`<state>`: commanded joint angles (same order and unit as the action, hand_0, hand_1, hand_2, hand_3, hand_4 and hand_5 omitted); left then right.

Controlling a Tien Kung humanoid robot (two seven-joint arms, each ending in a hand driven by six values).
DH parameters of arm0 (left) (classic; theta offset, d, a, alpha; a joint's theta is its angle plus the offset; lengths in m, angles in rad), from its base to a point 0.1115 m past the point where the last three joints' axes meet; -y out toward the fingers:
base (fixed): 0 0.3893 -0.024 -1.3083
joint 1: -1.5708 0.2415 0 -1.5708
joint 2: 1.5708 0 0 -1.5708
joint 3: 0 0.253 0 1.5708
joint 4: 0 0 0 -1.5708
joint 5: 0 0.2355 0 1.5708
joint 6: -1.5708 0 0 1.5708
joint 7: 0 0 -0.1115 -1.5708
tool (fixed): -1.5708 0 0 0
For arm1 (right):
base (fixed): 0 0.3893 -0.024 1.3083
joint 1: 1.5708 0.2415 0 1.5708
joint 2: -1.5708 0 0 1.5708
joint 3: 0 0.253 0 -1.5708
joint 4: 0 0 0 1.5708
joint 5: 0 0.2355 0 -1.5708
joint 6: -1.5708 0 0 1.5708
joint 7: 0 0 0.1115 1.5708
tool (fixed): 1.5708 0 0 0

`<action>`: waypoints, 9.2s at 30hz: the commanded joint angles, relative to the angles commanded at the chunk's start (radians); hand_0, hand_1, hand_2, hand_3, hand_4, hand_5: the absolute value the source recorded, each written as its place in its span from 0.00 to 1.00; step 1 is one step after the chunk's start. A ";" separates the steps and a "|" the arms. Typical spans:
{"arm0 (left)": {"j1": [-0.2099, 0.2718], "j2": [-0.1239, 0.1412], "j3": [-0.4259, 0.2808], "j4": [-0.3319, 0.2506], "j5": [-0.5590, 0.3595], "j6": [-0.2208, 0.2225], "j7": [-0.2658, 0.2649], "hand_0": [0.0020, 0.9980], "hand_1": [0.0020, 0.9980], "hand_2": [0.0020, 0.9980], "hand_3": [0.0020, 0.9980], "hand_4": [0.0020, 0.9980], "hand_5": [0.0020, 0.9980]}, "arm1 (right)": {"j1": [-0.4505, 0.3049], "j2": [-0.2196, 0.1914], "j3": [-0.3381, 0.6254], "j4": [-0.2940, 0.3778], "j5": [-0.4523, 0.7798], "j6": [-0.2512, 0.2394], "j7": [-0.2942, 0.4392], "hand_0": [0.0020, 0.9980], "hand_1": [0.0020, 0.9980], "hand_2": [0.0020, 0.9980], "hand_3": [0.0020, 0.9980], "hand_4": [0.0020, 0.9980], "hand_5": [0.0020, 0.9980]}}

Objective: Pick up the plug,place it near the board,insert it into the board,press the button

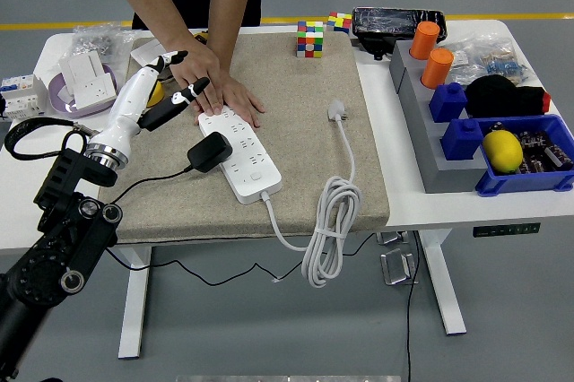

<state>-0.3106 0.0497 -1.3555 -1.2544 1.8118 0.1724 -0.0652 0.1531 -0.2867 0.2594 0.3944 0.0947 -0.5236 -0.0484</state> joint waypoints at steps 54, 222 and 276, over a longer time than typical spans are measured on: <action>0.085 -0.036 0.177 -0.031 0.110 -0.155 0.155 1.00 0.99 0.94 0.89 1.00 1.00 | 0.004 -0.004 -0.002 0.001 -0.003 -0.001 -0.002 0.83 0.80 0.76 0.77 1.00 1.00; 0.153 -0.004 0.101 -0.266 0.457 -0.189 0.063 0.20 0.04 0.13 0.56 0.86 0.38 | -0.001 0.000 0.014 -0.001 -0.004 -0.008 -0.003 0.82 0.80 0.76 0.76 1.00 1.00; 0.357 -0.050 -0.291 -0.461 -0.761 -0.243 0.107 1.00 1.00 0.96 0.96 1.00 1.00 | -0.010 0.002 0.026 -0.001 -0.004 -0.005 -0.004 0.82 0.79 0.76 0.76 1.00 1.00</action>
<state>0.0462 0.0000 -1.6469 -1.7157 1.0507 -0.0707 0.0414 0.1432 -0.2847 0.2854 0.3930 0.0908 -0.5284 -0.0527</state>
